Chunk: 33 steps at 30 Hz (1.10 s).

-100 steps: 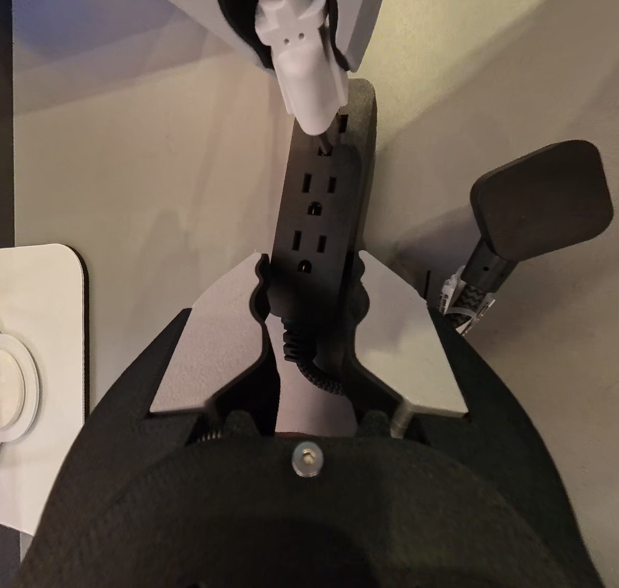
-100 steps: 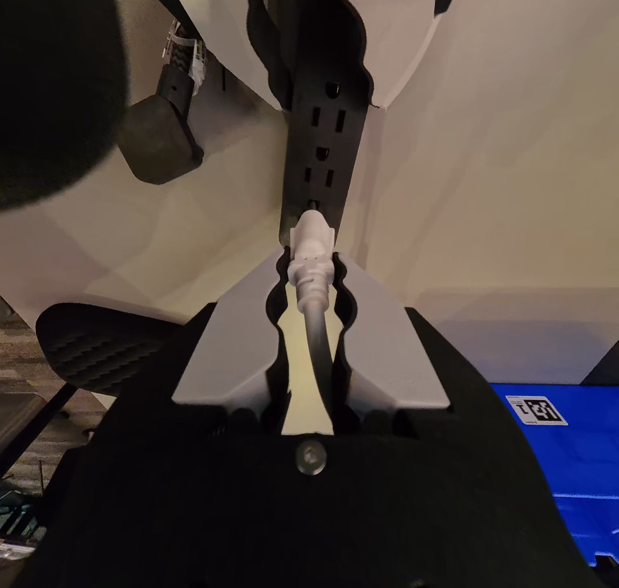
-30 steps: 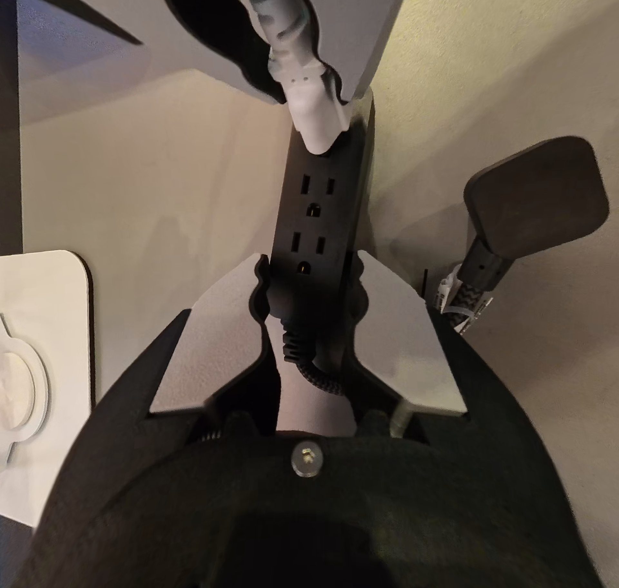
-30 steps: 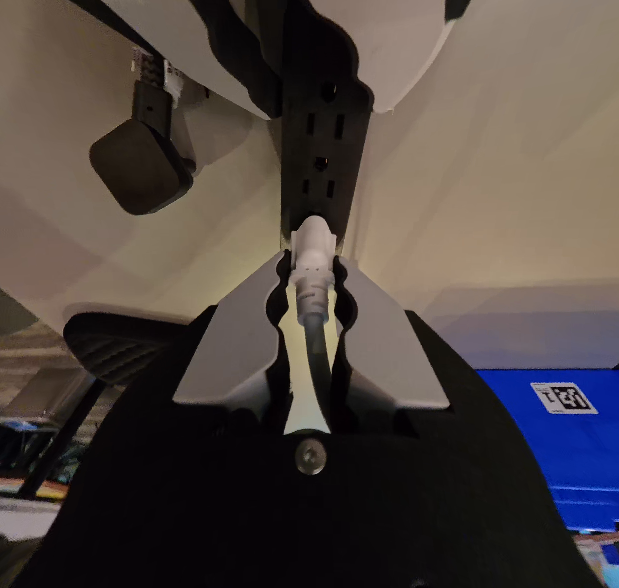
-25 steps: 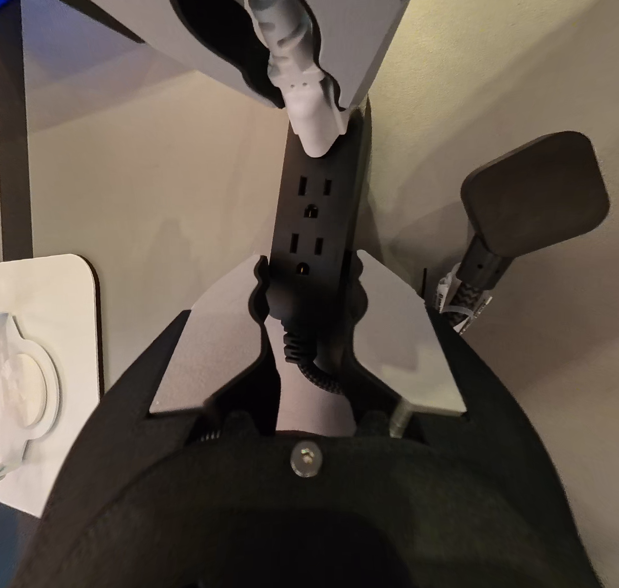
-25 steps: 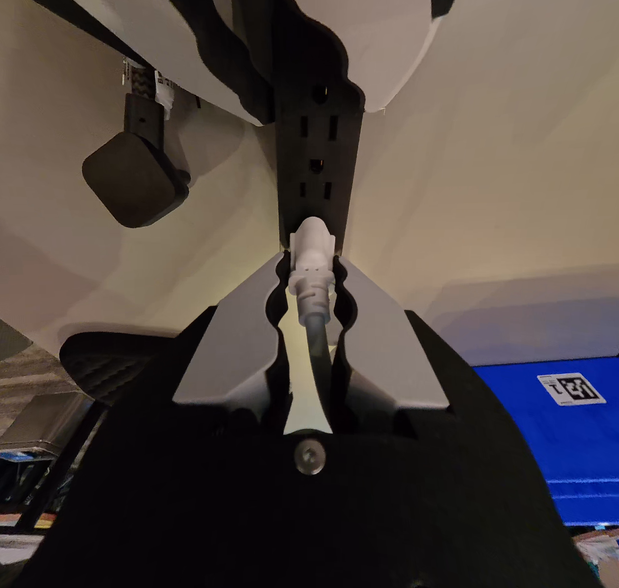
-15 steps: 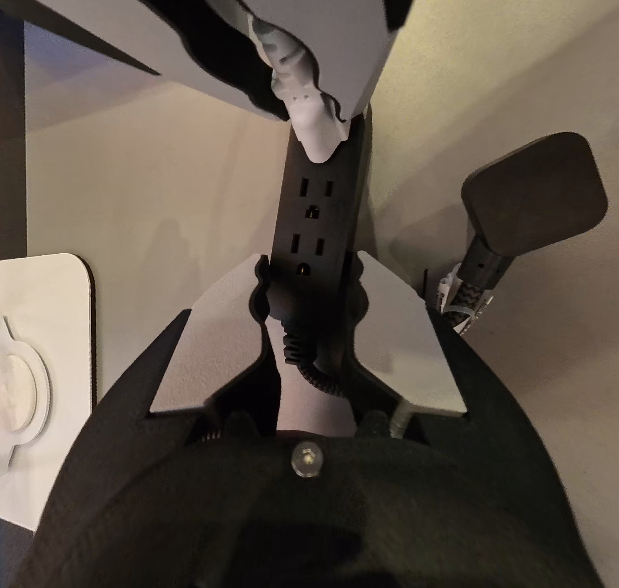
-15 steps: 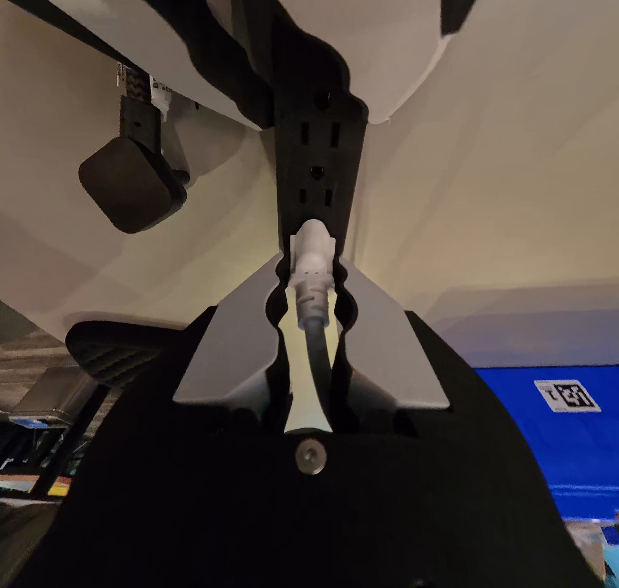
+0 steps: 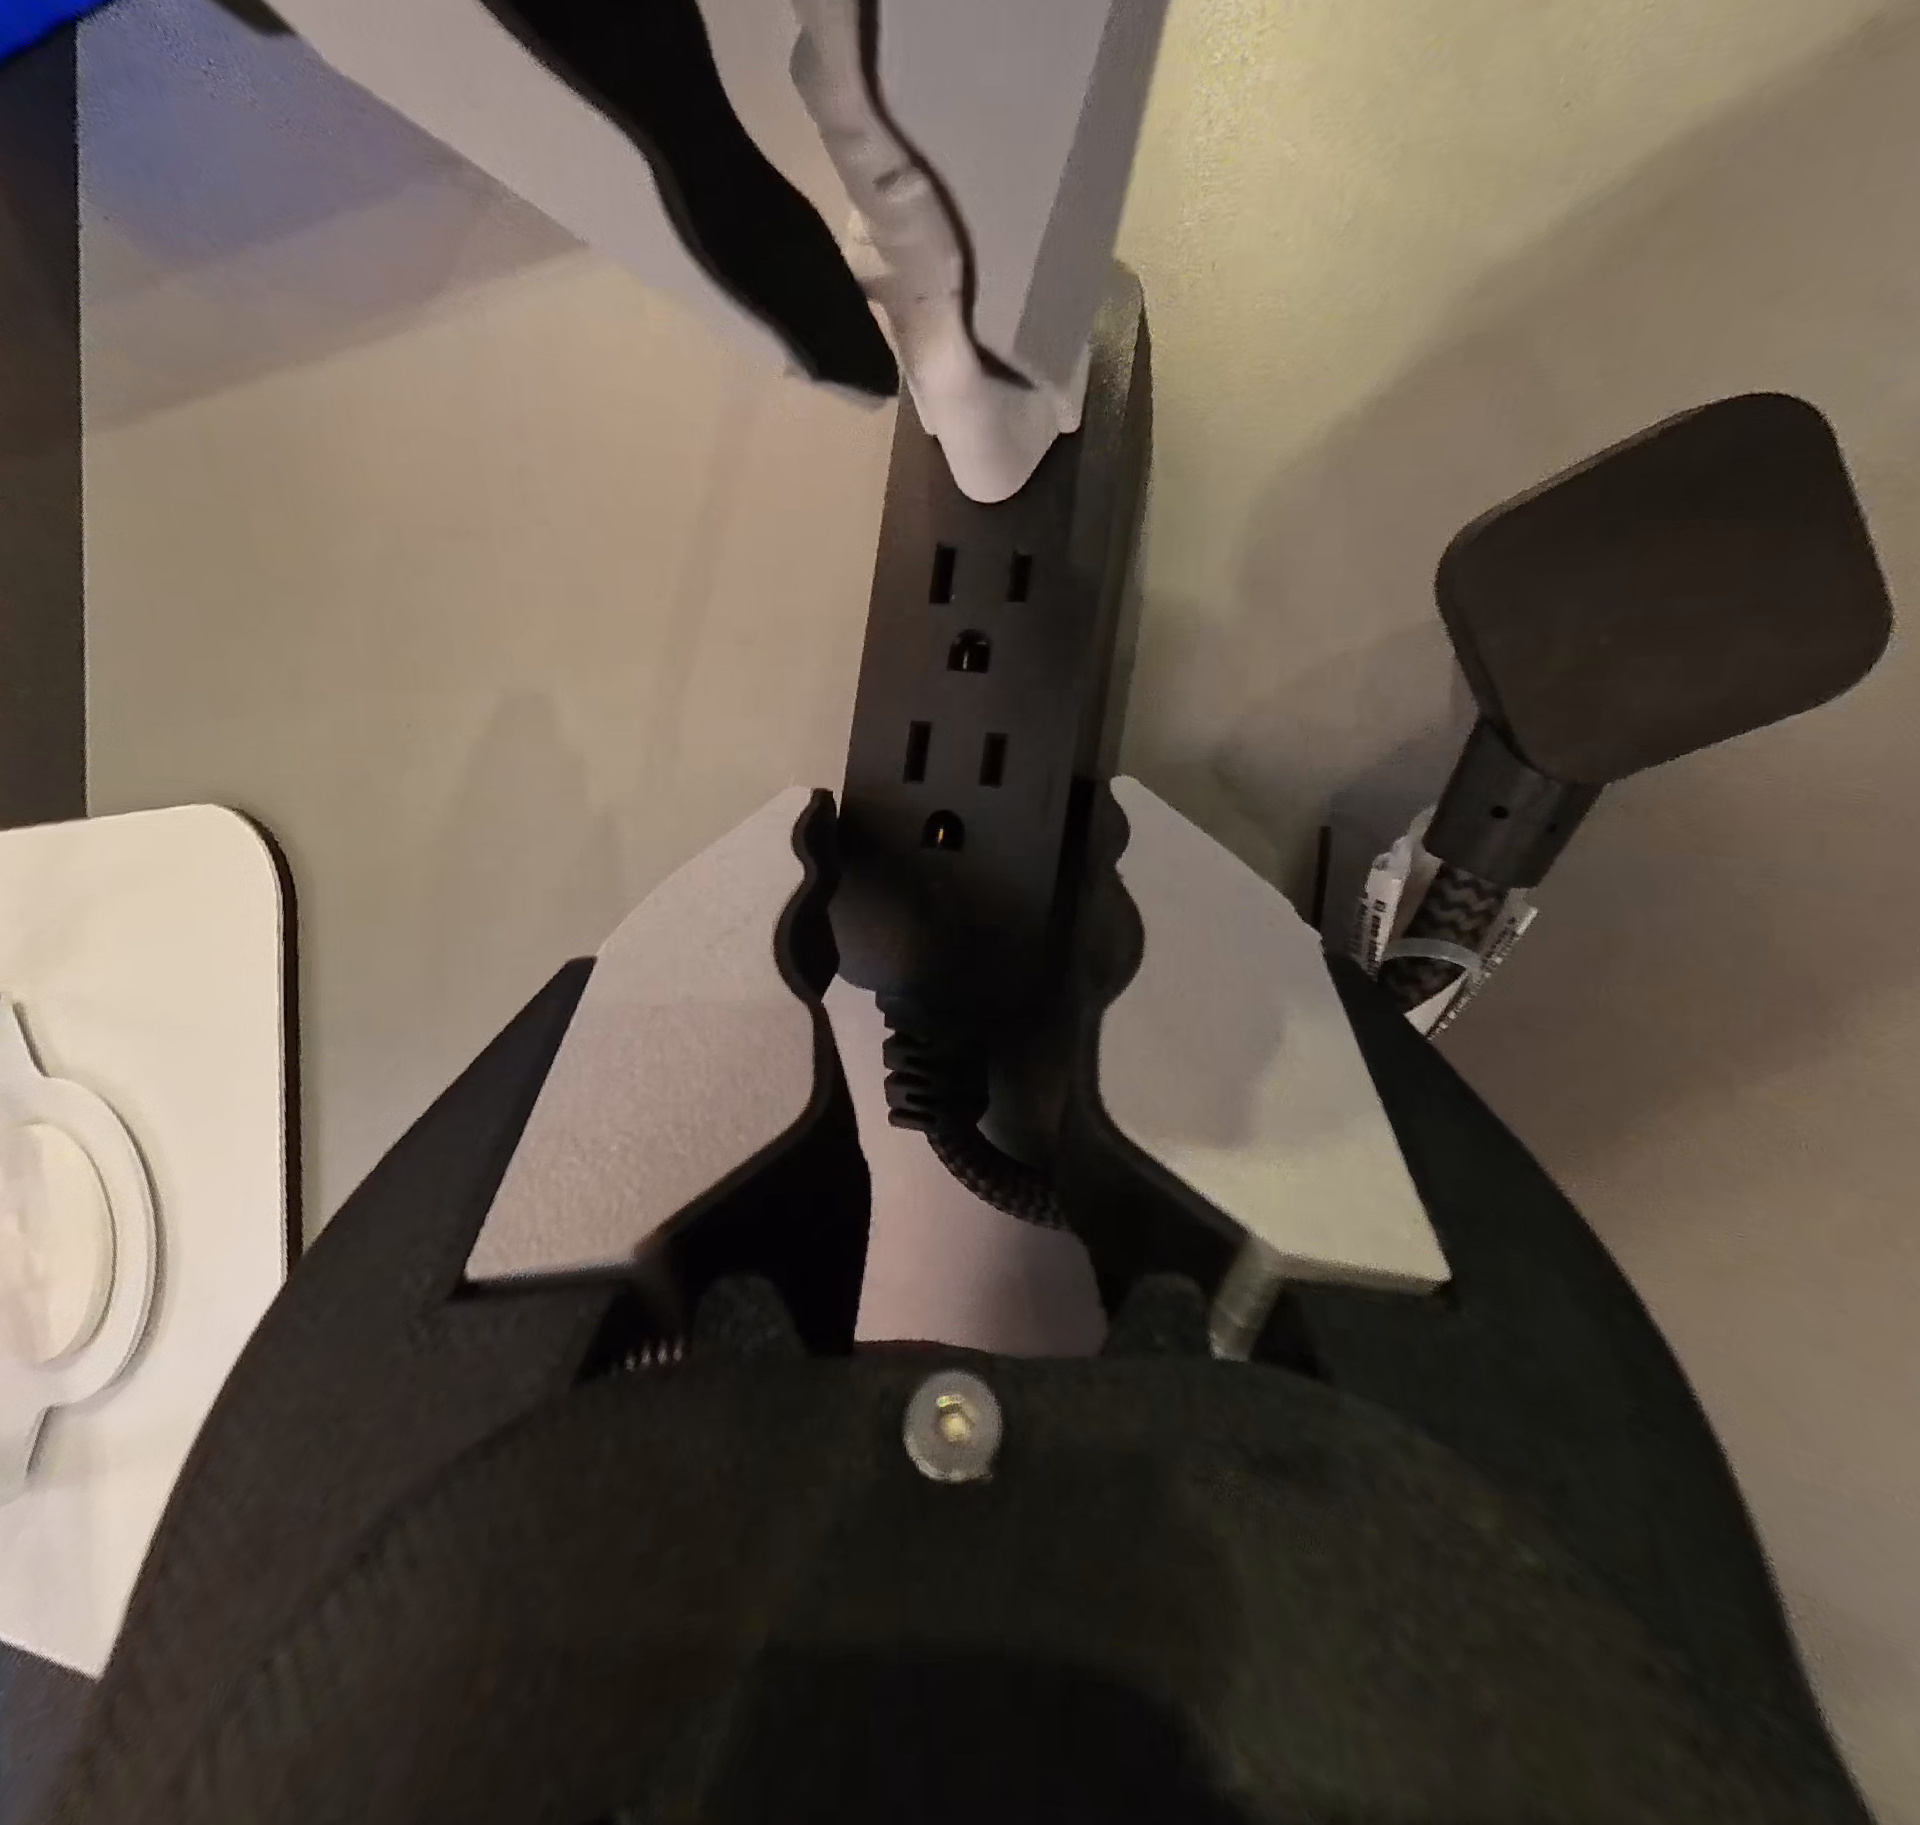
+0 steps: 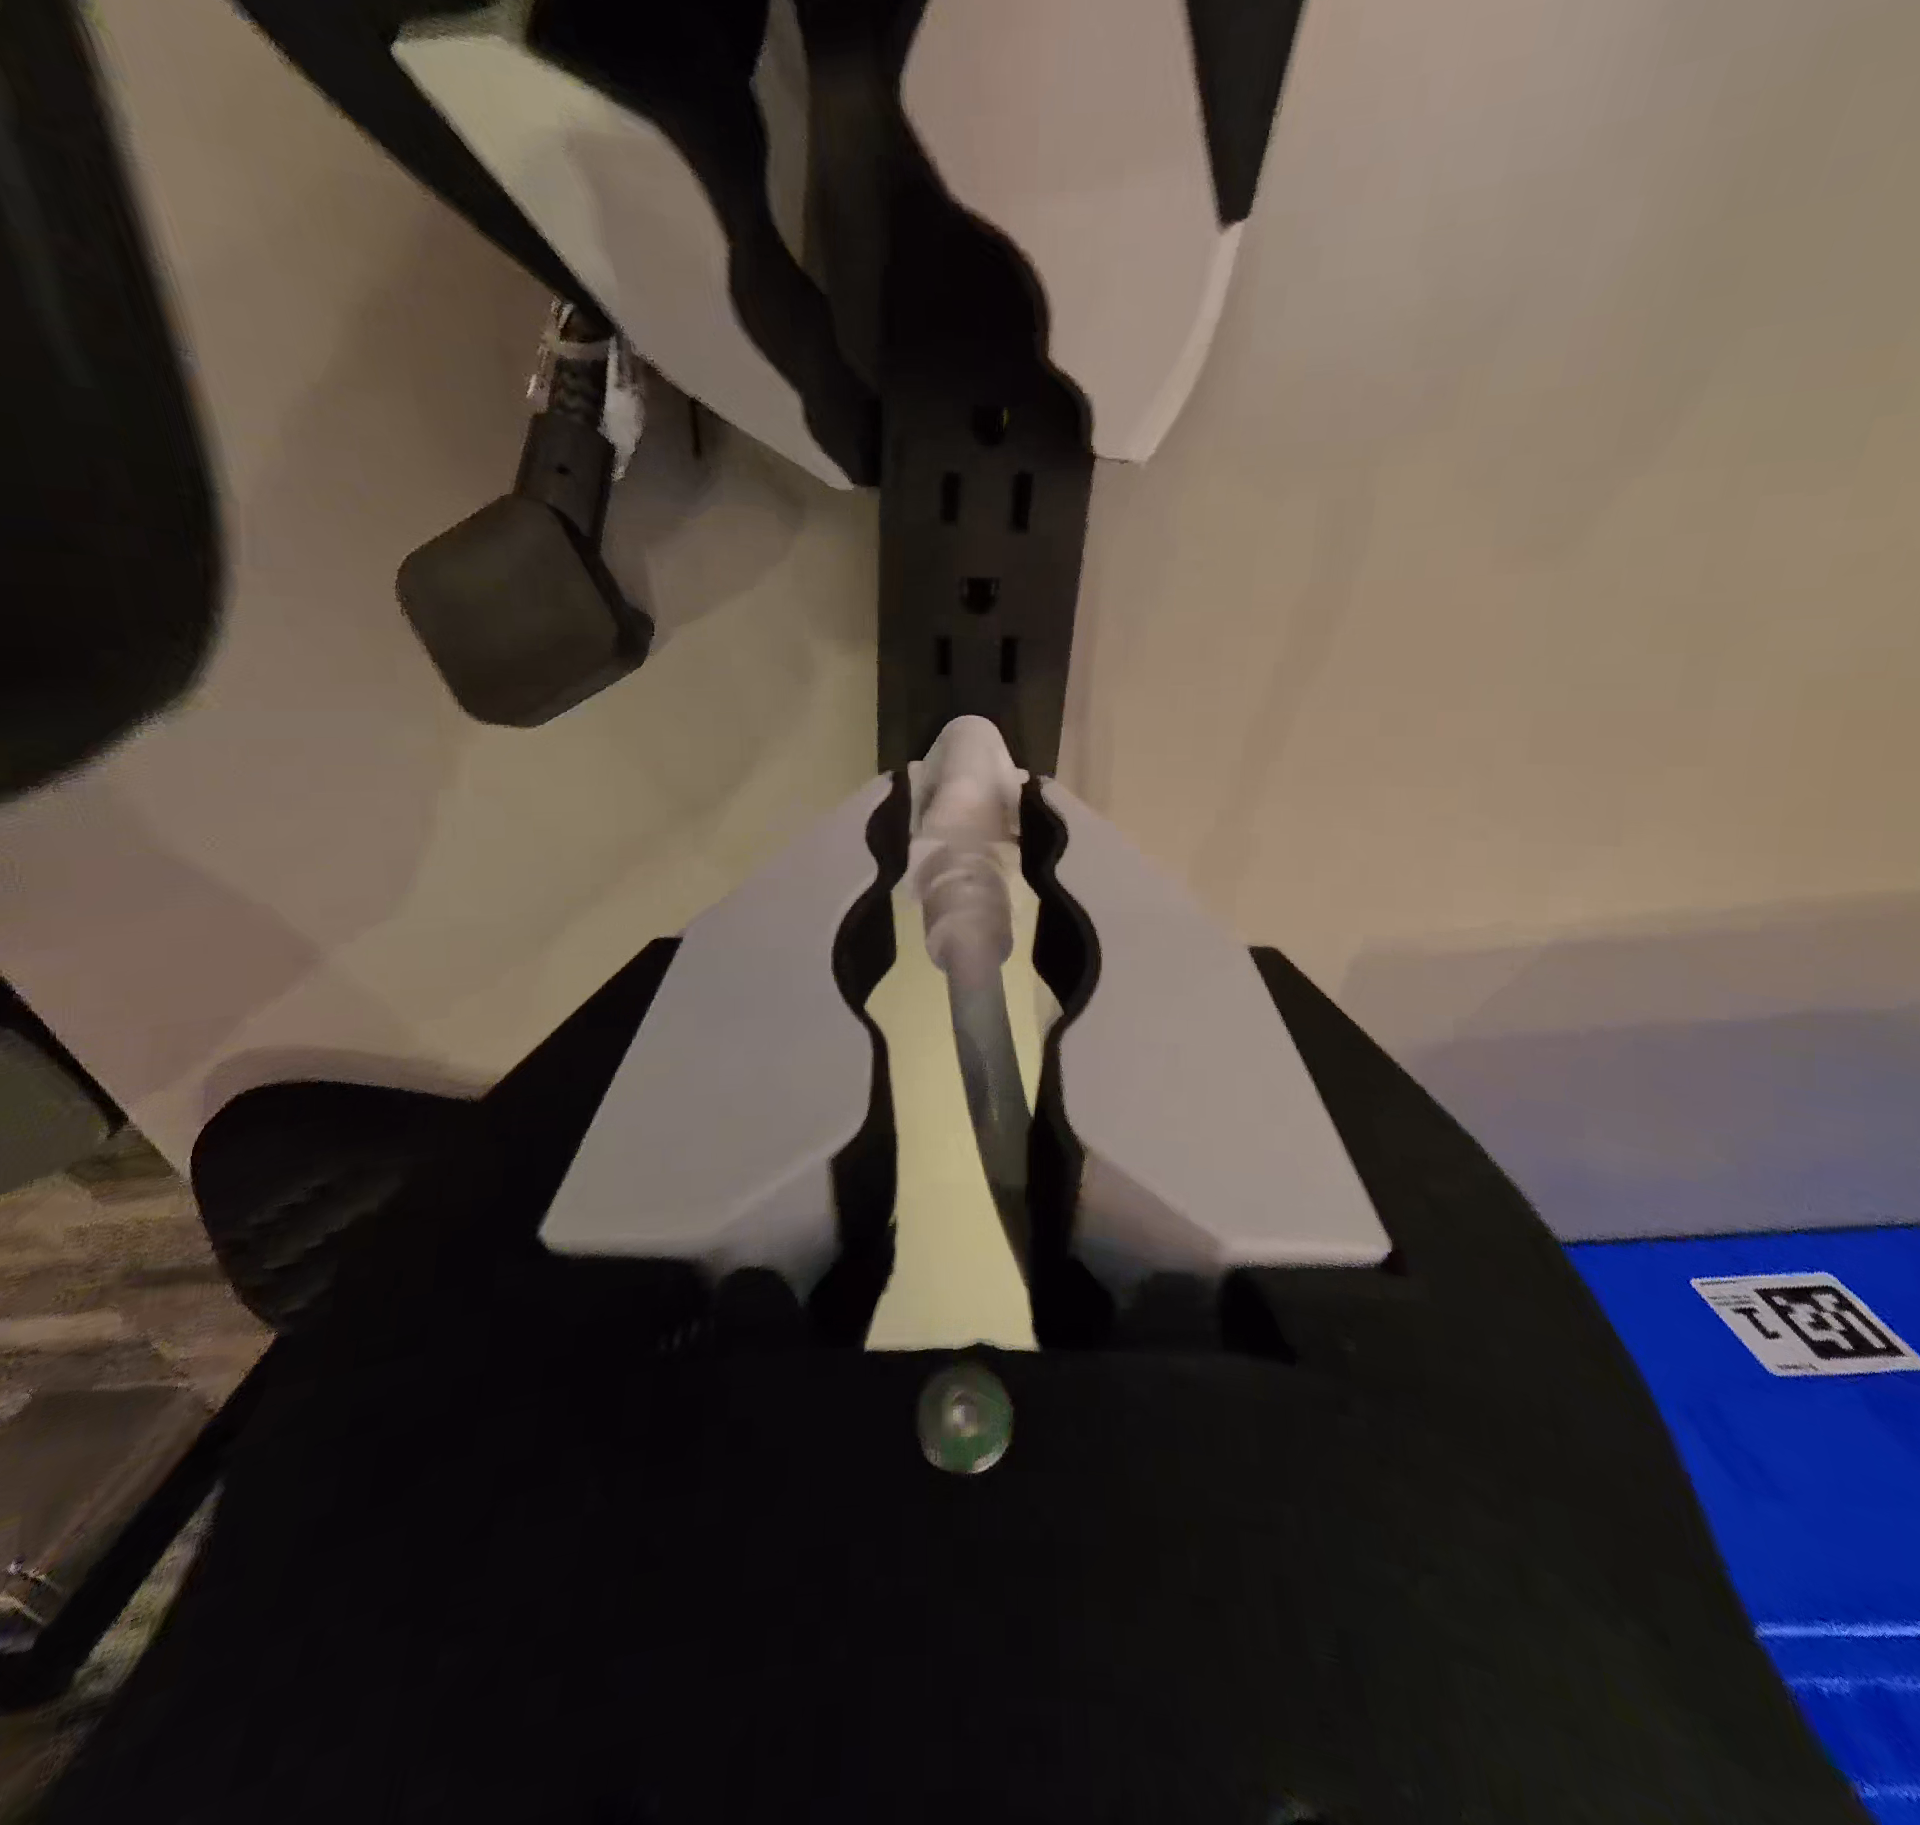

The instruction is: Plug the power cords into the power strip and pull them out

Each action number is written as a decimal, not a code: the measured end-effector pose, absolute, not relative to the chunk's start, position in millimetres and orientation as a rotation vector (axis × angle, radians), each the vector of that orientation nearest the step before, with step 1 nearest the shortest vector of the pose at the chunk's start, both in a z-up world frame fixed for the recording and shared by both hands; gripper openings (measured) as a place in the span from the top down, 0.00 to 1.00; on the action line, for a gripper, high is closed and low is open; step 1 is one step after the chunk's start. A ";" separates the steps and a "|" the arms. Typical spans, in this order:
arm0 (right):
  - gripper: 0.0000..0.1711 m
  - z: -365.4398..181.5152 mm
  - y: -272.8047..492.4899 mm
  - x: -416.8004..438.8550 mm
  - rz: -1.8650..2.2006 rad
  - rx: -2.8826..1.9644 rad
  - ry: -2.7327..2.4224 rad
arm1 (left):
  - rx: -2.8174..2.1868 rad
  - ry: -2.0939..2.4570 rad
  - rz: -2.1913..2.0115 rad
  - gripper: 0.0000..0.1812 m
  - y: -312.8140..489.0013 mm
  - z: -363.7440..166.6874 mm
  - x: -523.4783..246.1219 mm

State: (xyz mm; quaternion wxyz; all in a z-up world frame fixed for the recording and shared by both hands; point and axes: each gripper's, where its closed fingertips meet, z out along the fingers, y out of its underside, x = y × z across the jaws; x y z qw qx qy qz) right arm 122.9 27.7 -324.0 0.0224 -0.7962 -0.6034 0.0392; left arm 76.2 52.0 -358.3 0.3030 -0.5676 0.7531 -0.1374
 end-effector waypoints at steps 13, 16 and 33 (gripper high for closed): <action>0.87 -331.0 19.9 140.3 0.038 -2.470 -1.949 | -1.499 2.001 -0.367 0.75 49.2 -358.1 79.5; 0.87 -331.1 19.8 139.8 0.049 -2.474 -1.938 | -1.506 2.000 -0.372 0.75 49.3 -358.2 79.5; 0.88 -333.8 21.6 136.5 -0.010 -2.533 -1.887 | -1.506 1.984 -0.377 0.75 49.3 -358.2 78.6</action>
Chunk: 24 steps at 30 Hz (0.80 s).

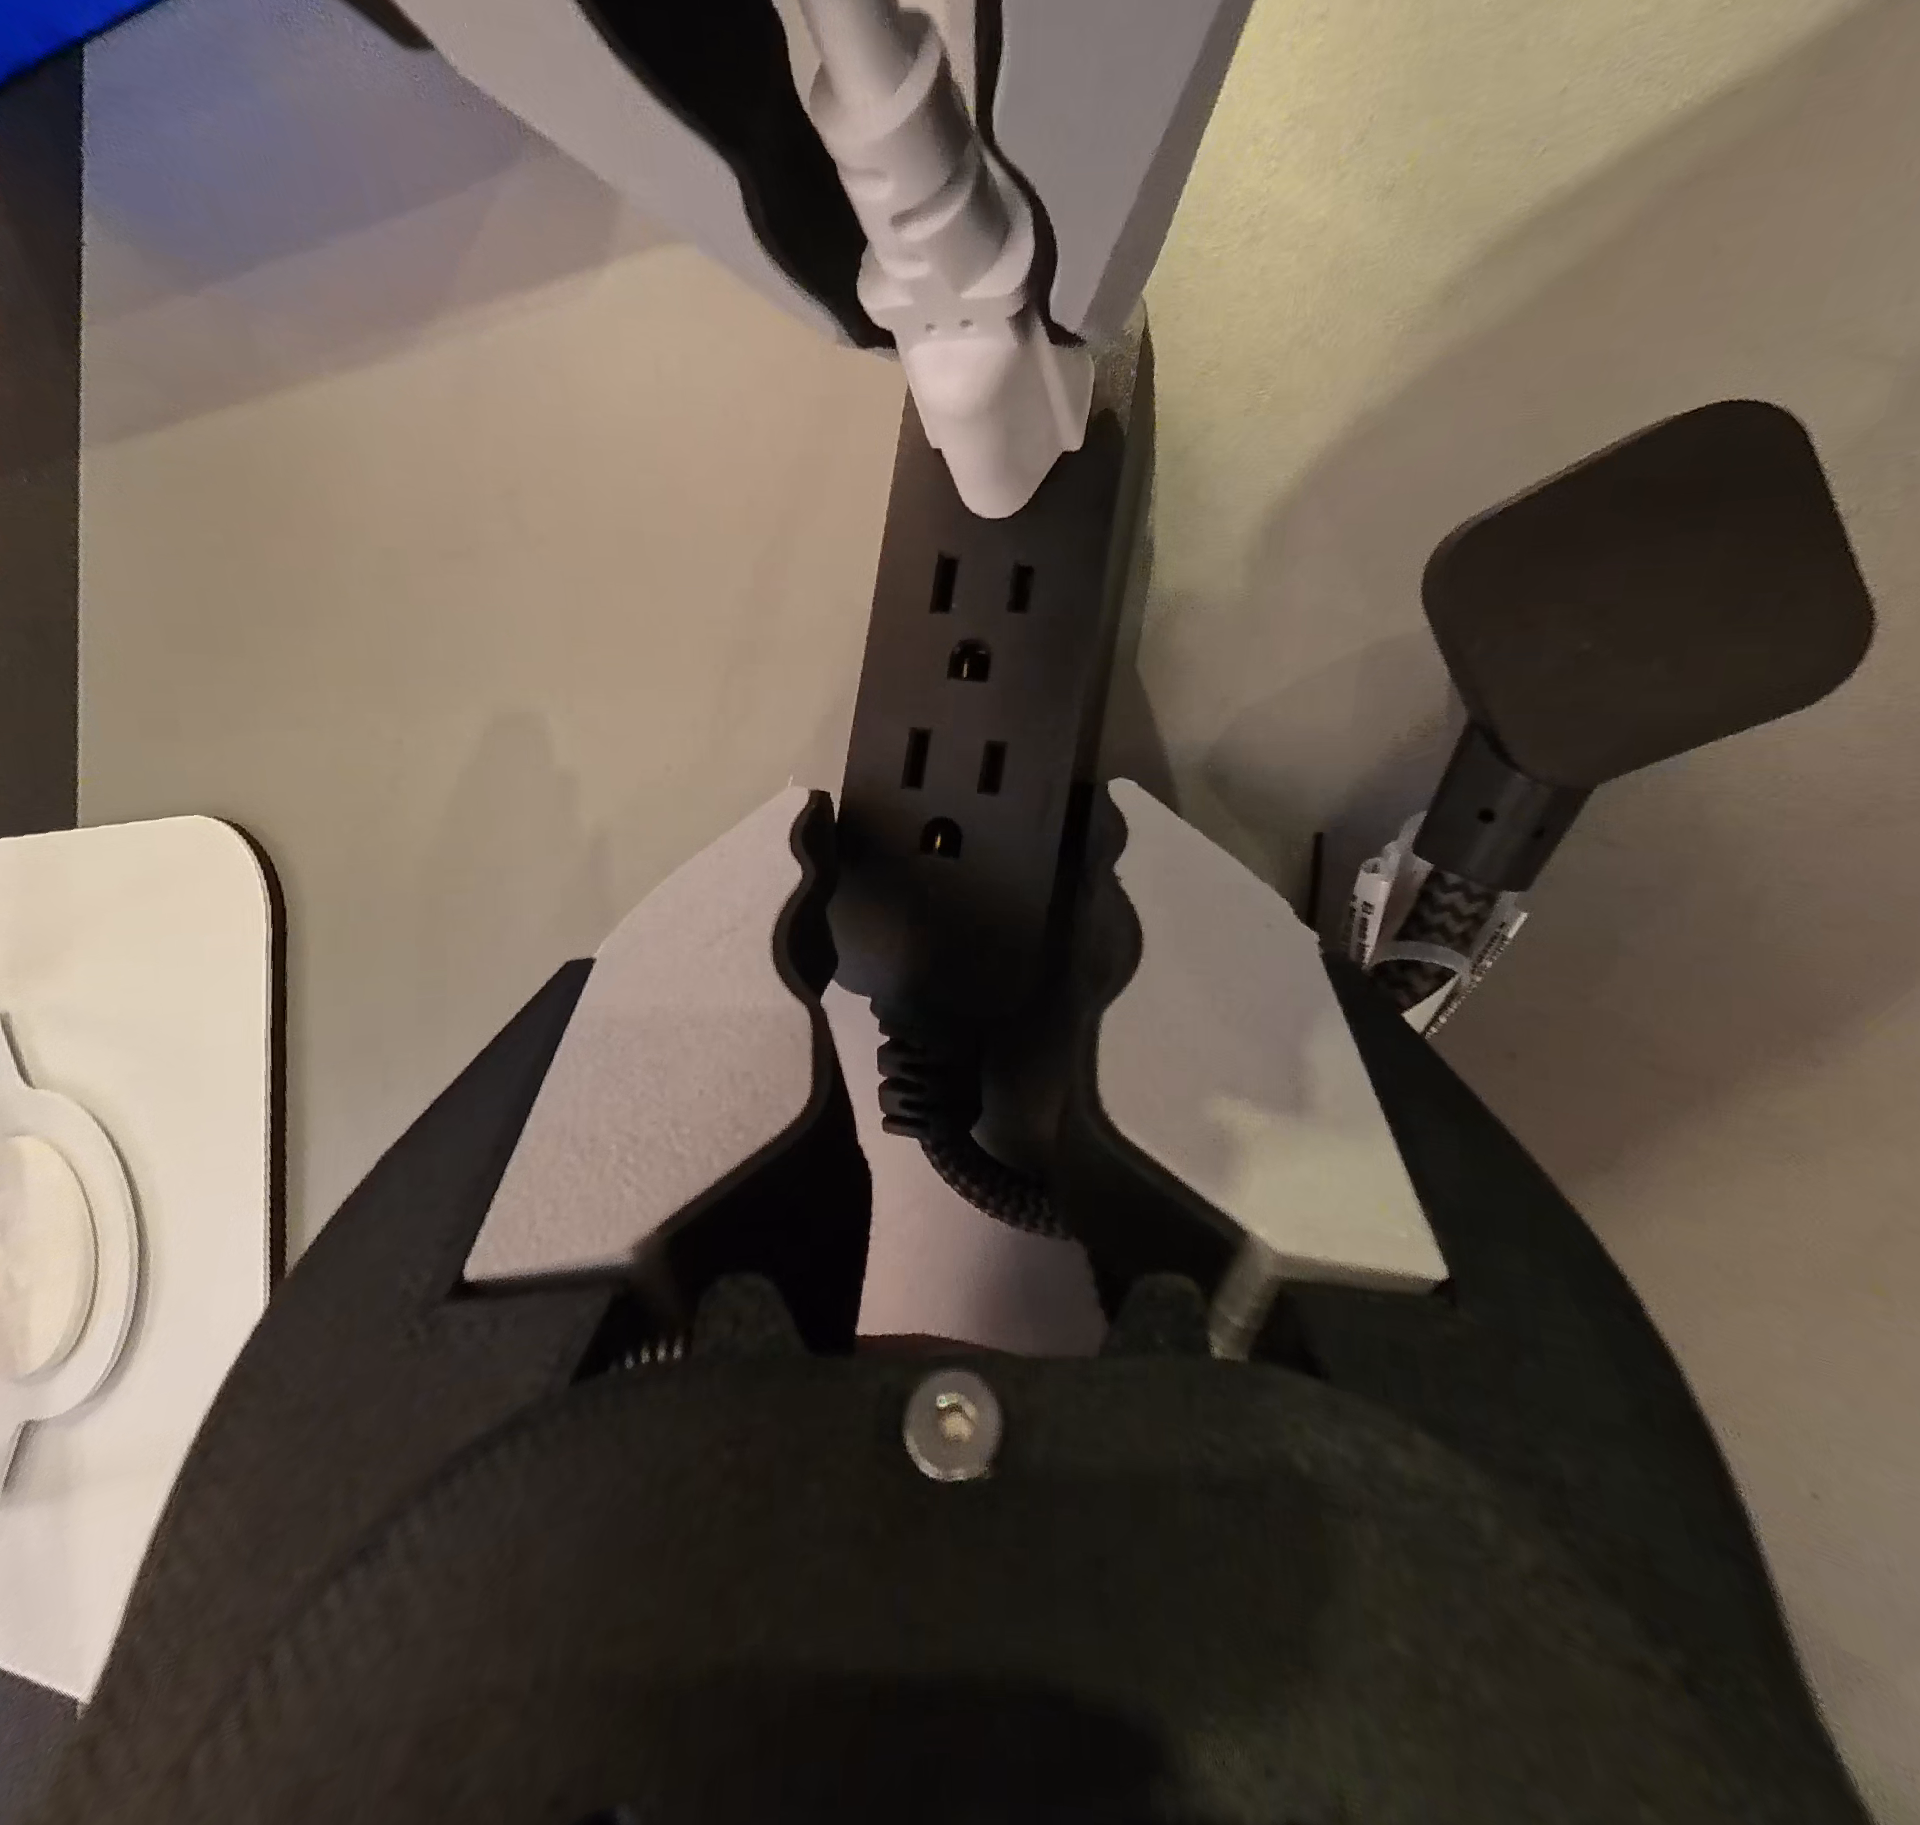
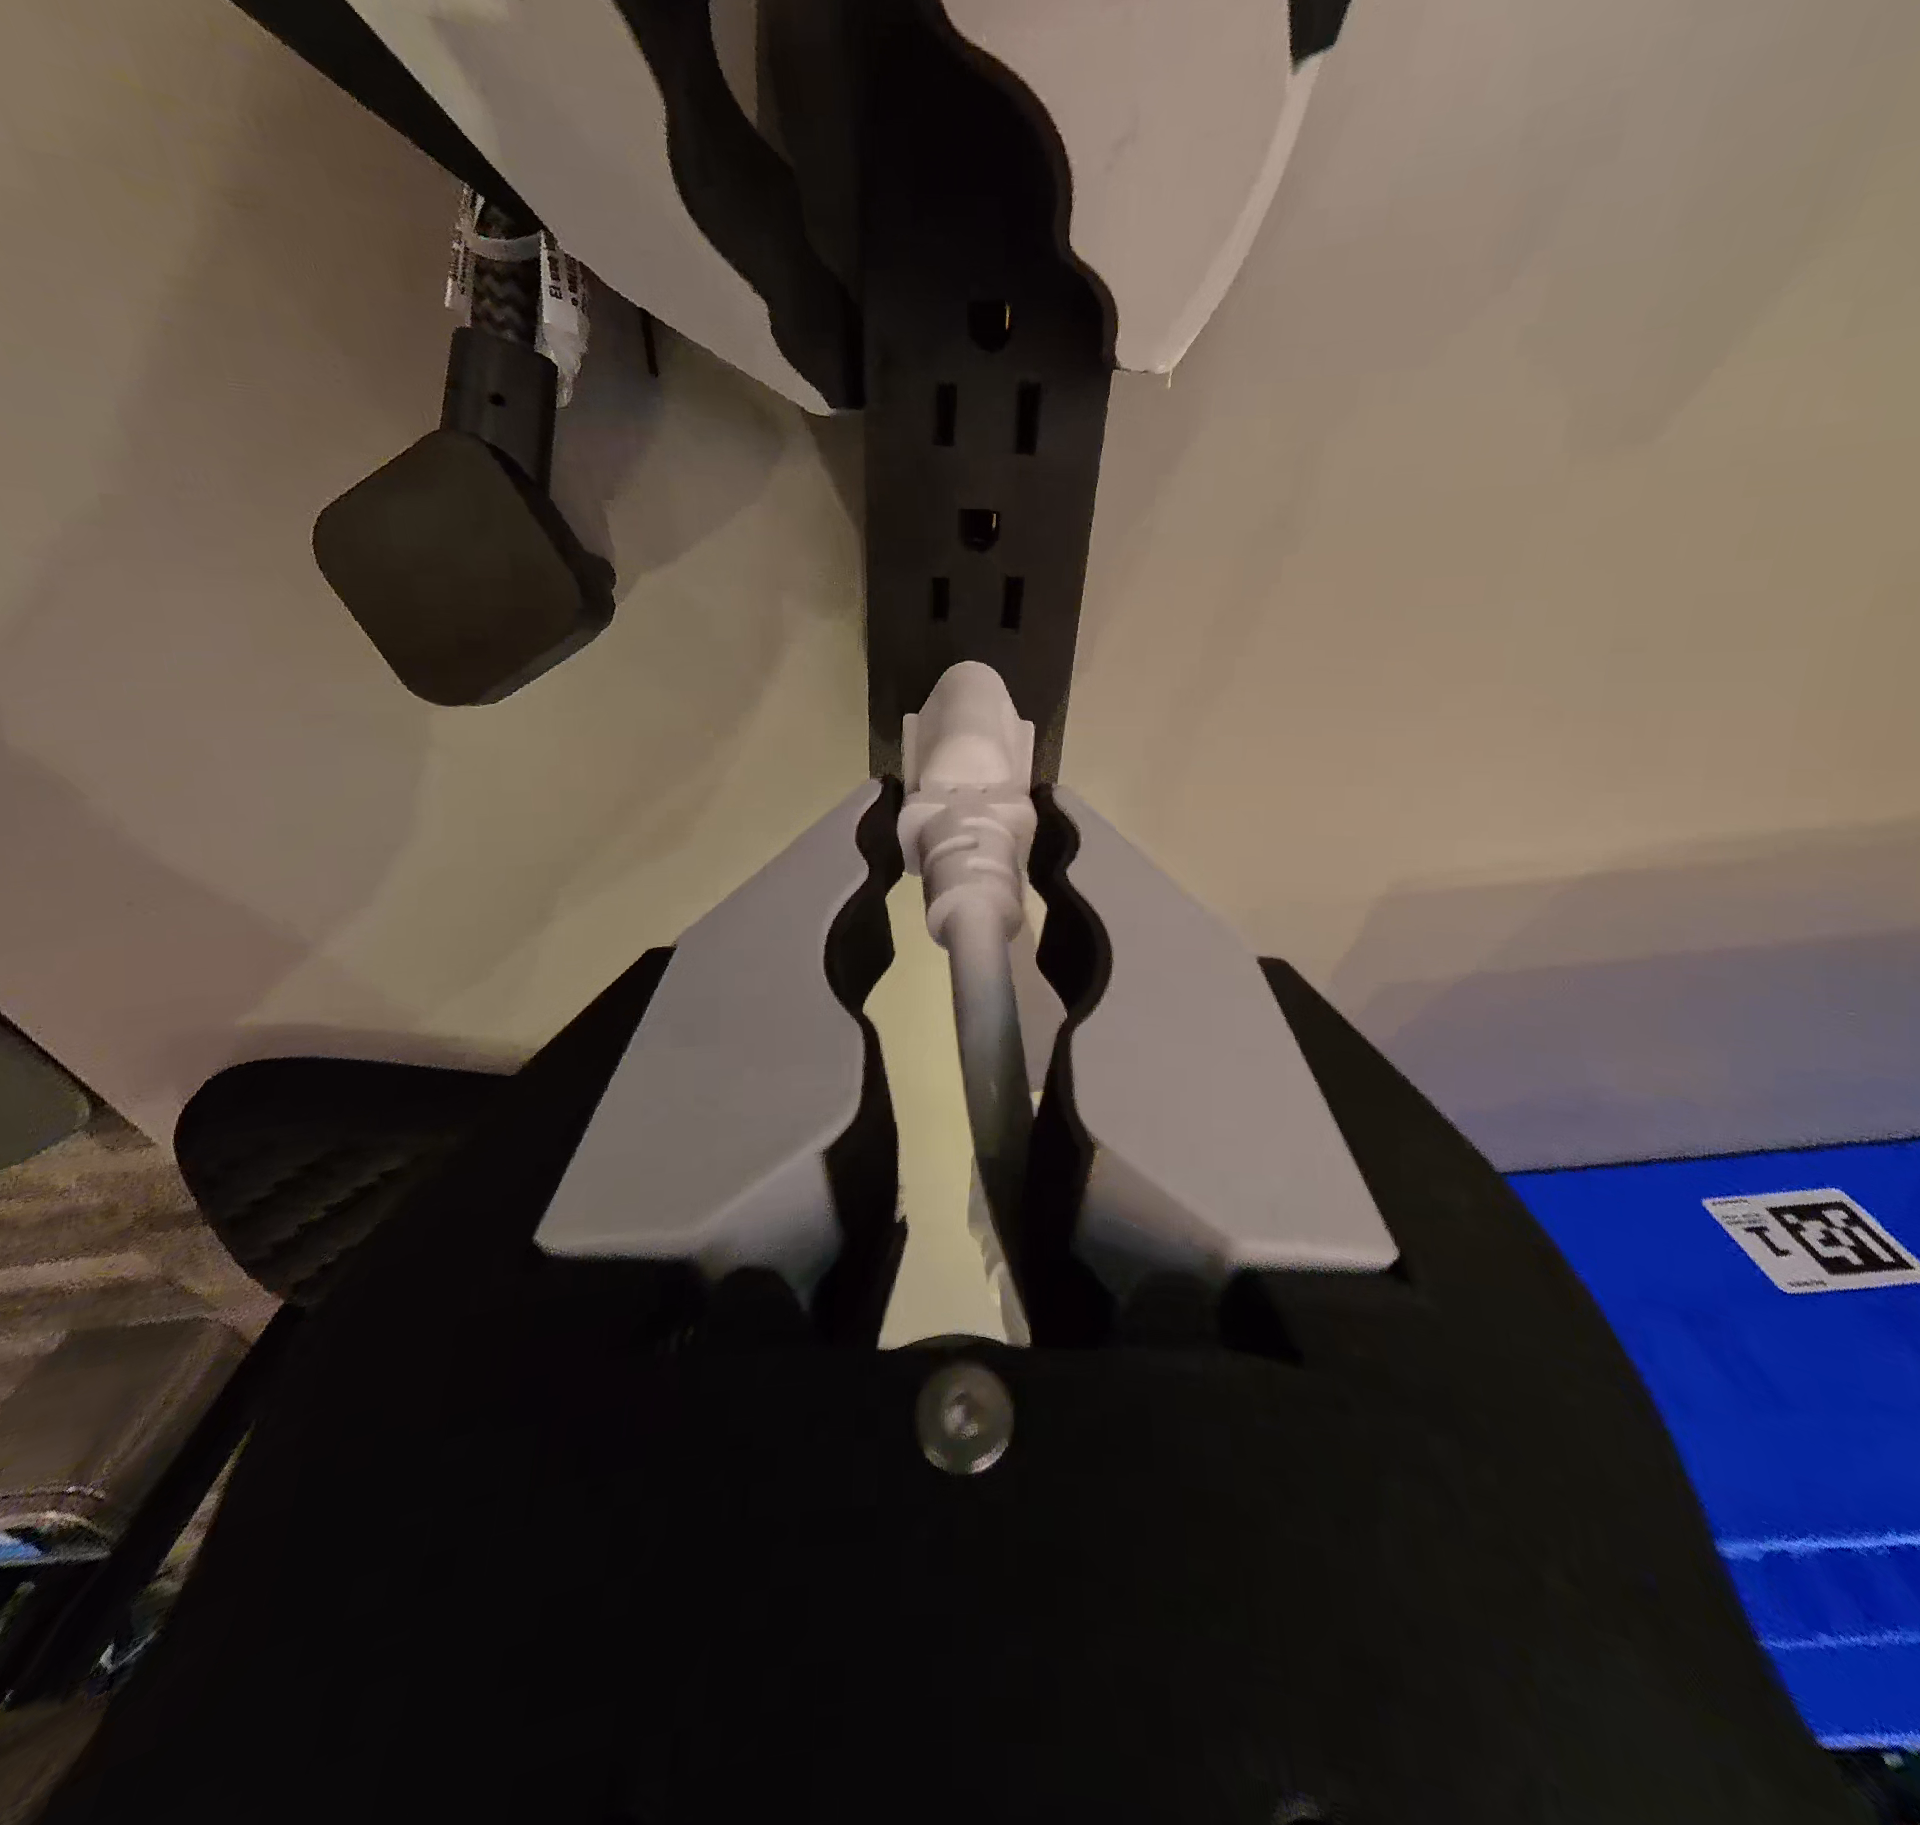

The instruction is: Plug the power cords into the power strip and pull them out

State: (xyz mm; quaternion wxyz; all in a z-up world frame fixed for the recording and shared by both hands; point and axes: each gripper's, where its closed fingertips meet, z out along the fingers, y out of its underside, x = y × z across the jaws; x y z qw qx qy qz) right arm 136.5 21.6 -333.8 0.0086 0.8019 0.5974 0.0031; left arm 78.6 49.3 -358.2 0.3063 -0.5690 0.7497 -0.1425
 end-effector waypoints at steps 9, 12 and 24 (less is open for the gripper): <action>0.84 -327.8 29.4 127.1 -0.084 2.631 1.966 | -1.510 2.005 -0.364 0.75 50.9 -357.2 78.8; 0.84 -320.2 36.3 123.4 -0.074 2.661 2.006 | -1.528 2.011 -0.391 0.75 49.1 -354.8 77.3; 0.82 -292.8 38.0 104.1 -0.510 2.821 2.052 | -1.509 1.947 -0.525 0.65 57.8 -301.0 54.2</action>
